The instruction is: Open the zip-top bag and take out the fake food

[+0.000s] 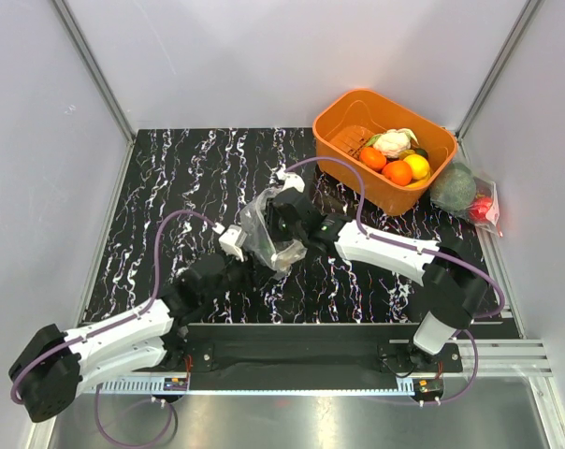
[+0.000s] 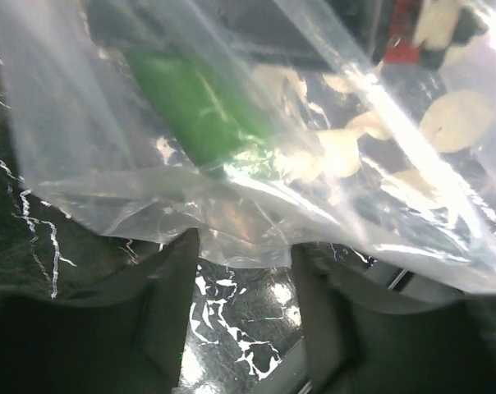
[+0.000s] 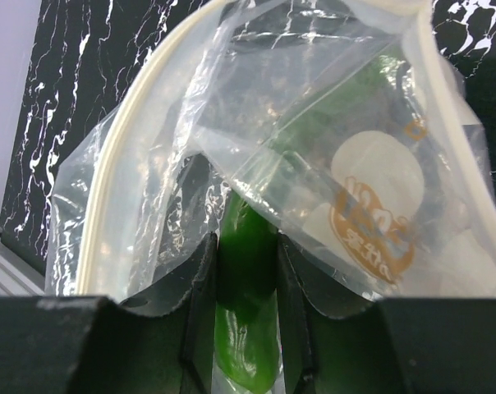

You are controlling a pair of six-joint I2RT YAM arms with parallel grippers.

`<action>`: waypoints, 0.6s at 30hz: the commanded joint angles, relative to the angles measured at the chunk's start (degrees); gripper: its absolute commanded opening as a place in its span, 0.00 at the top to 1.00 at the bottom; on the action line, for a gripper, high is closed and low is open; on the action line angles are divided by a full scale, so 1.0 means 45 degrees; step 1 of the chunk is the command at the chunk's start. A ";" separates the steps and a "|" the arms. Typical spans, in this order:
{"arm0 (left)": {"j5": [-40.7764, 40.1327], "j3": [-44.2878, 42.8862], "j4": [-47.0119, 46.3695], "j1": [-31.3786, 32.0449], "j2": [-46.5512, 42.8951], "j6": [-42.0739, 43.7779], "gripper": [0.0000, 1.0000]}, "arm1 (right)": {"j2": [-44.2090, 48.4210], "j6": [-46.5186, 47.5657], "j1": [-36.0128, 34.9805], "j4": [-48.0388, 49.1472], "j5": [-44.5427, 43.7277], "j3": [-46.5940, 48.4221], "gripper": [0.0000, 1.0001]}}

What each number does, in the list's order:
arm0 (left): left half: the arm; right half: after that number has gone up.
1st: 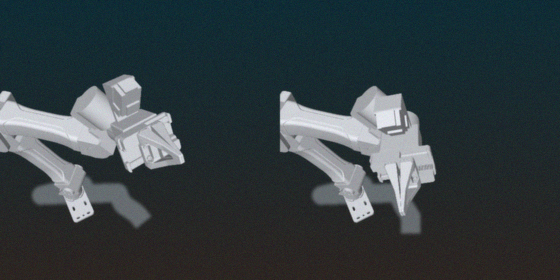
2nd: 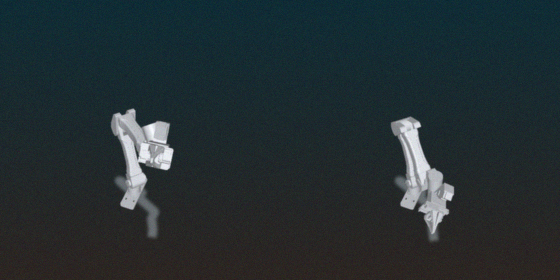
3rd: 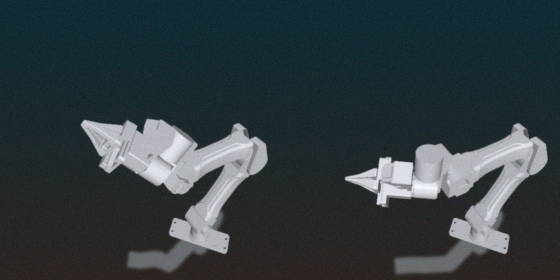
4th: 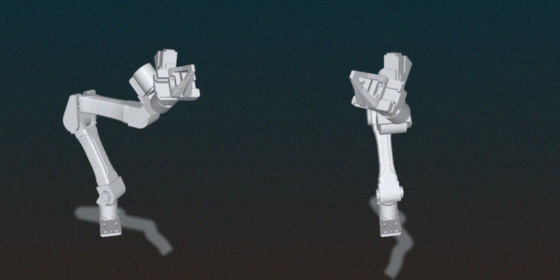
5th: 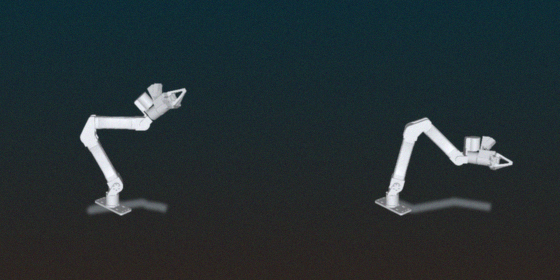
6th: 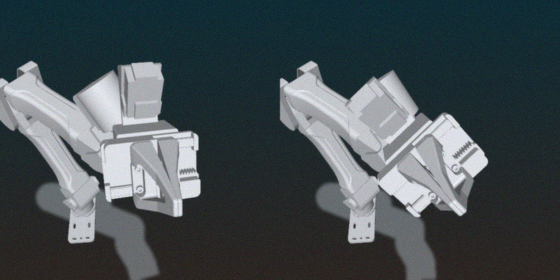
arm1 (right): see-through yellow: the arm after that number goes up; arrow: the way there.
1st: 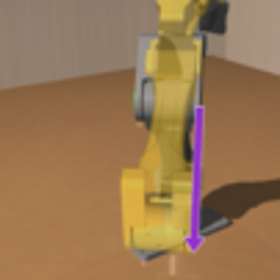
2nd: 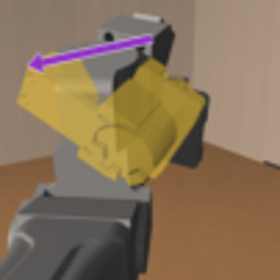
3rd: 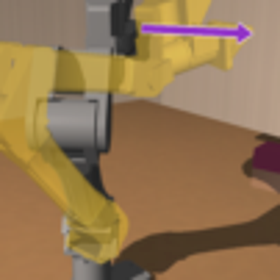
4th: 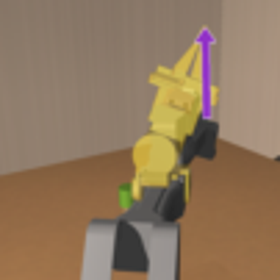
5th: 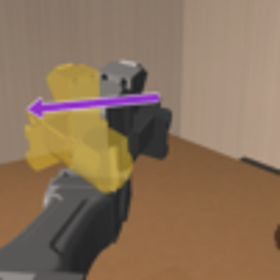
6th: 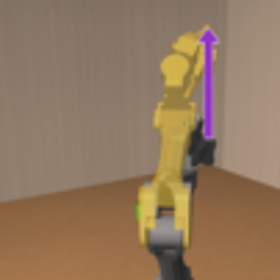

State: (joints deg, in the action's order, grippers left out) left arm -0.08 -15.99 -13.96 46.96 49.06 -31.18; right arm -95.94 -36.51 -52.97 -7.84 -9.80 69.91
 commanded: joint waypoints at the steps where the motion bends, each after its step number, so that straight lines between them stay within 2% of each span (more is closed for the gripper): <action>1: -0.0451 0.0018 -0.1351 0.0267 0.0386 -0.0063 0.58 | 0.0441 -0.0343 0.0208 0.0198 -0.0028 0.0539 1.00; 3: -0.0627 0.0057 -0.1429 0.0307 0.0562 -0.0122 0.62 | 0.0500 -0.0363 0.0267 0.0218 -0.0087 0.0519 1.00; 6: -0.0744 0.0096 -0.1625 0.0385 0.0719 -0.0142 0.75 | 0.0597 -0.0363 0.0326 0.0276 -0.0165 0.0538 1.00; 7: -0.0783 0.0096 -0.1625 0.0424 0.0797 -0.0161 0.86 | 0.0578 -0.0343 0.0345 0.0238 -0.0165 0.0577 1.00; 10: -0.1115 0.0057 -0.1294 0.0424 0.0972 -0.0239 1.00 | 0.0636 -0.0226 0.0481 0.0023 -0.0185 0.0753 1.00; 18: -0.1643 0.0175 -0.0240 0.0463 0.1441 -0.0532 1.00 | 0.0851 0.0008 0.0950 -0.0523 -0.0185 0.1183 1.00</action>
State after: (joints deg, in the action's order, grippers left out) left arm -4.71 -15.46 -15.64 48.73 54.39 -32.69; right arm -95.26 -37.26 -50.06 -9.96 -9.85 71.35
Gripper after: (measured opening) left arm 0.008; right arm 0.355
